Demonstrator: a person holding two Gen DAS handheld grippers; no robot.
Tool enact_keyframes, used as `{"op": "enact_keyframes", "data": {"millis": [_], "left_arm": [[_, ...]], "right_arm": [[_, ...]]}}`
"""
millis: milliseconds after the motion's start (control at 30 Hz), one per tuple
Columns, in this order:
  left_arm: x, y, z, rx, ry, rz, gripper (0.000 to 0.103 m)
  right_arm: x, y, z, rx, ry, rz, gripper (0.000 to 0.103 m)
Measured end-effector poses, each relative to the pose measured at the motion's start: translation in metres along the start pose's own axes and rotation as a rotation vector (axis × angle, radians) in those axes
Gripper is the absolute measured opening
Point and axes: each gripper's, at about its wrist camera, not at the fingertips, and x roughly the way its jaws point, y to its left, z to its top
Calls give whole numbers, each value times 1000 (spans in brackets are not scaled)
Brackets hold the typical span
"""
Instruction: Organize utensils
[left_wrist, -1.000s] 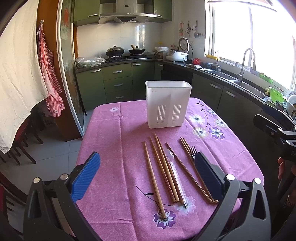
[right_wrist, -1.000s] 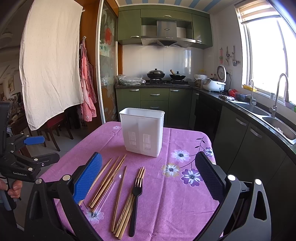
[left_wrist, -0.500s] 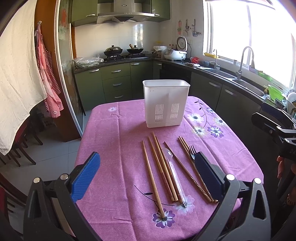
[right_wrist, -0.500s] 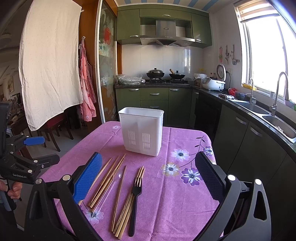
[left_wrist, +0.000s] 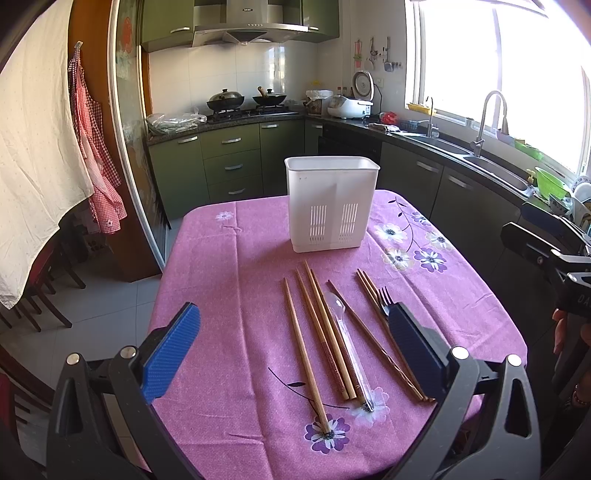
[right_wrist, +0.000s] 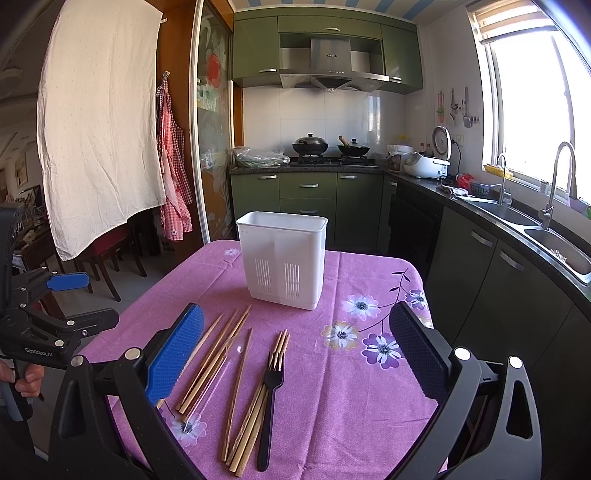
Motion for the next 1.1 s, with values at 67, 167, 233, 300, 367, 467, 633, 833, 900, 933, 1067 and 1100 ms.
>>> {"op": "enact_keyframes", "data": {"millis": [67,167,233,300,367,467,633,833,900,933,1067,1100], "left_arm": [[0,0,0,1,0,-1,97],[0,0,0,0,1,-1,97],[0,0,0,1,0,-1,97],[0,0,0,1,1,-1,97],[1,0,-1,2,1,-1,97],[2,0,-3,3,2,-2,97],[2,0,-3,4,2,-2,97],[2,-1,-4,5,3,-1,97],[2,-1,-4,6,4,-1,97],[2,-1,-4,6,4,-1,97],[3,-1,-6,9,8,-1,97],[3,0,-7,10,9,-1,97]], "right_arm": [[0,0,0,0,0,0,99],[0,0,0,1,0,0,99],[0,0,0,2,2,-1,99],[0,0,0,2,2,-1,99],[0,0,0,2,2,0,99],[0,0,0,2,2,-1,99],[0,0,0,2,2,0,99],[1,0,0,2,3,1,99],[1,0,0,3,4,-1,99],[1,0,-1,3,4,-1,99],[1,0,-1,2,6,0,99],[2,-1,0,31,5,53,99]]}}
